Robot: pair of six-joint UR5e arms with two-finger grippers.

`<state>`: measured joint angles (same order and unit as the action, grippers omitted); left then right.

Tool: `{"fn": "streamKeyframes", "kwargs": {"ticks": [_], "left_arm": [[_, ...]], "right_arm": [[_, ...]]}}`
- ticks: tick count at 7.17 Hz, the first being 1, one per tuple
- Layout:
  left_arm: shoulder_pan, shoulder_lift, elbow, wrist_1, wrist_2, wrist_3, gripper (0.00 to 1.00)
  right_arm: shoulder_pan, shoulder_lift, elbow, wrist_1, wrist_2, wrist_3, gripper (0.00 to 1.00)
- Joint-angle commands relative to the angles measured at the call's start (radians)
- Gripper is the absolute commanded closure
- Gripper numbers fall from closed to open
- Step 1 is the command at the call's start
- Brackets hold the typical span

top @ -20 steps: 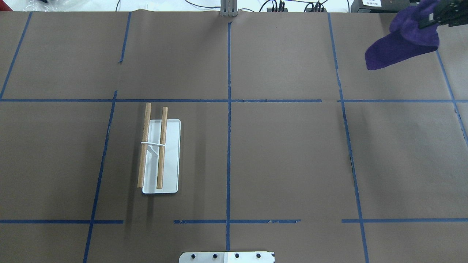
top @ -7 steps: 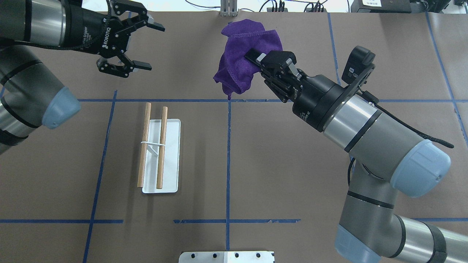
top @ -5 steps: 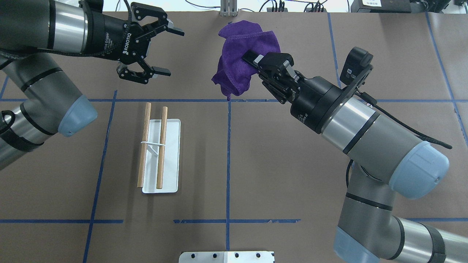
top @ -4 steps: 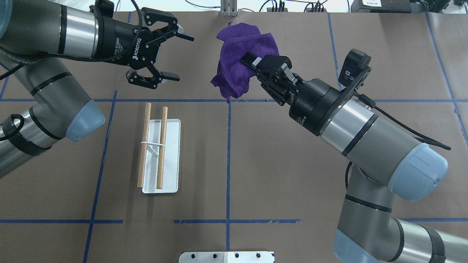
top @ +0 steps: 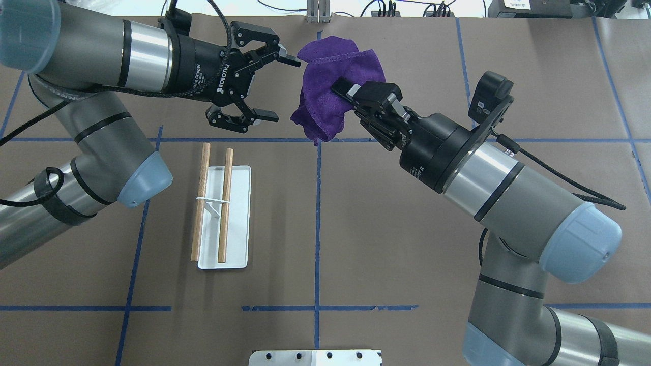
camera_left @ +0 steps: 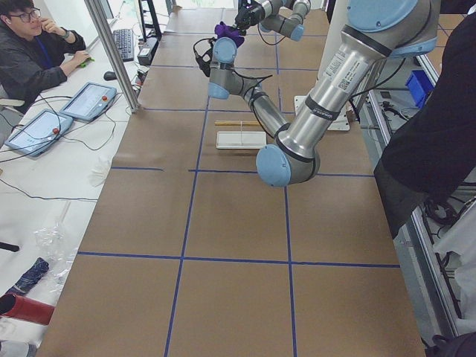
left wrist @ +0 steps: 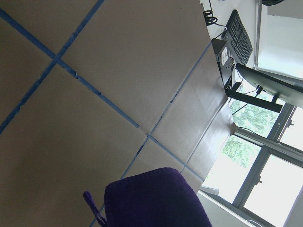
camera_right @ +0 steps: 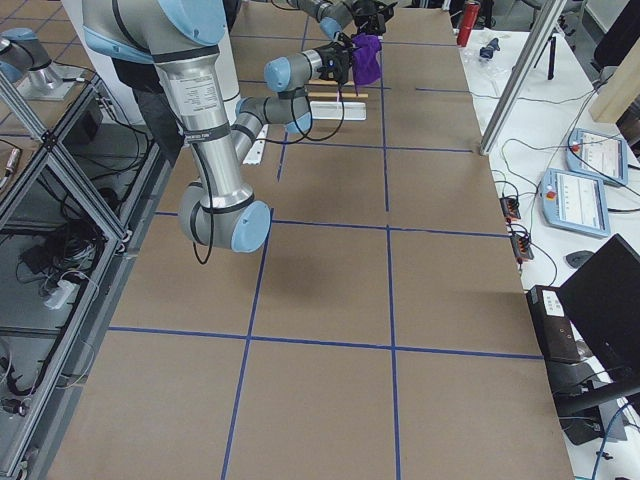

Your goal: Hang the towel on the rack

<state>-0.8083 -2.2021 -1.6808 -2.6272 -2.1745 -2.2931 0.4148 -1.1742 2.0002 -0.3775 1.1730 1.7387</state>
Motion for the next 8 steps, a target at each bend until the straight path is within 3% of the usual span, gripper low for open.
{"fn": "streamKeyframes", "kwargs": {"ticks": [1, 6, 7, 8], "left_arm": [[0.018, -0.033, 0.021, 0.001, 0.004, 0.004, 0.00], [0.038, -0.044, 0.024, 0.001, 0.016, 0.006, 0.00], [0.038, -0.044, 0.026, 0.004, 0.024, 0.006, 0.06], [0.038, -0.044, 0.027, 0.006, 0.024, 0.006, 0.31]], "right_arm": [[-0.008, 0.004, 0.000, 0.000, 0.004, -0.052, 1.00], [-0.033, 0.005, 0.003, 0.002, 0.010, -0.130, 1.00], [-0.036, 0.004, 0.020, 0.002, 0.011, -0.130, 1.00], [-0.036, 0.004, 0.026, 0.002, 0.013, -0.130, 1.00]]}}
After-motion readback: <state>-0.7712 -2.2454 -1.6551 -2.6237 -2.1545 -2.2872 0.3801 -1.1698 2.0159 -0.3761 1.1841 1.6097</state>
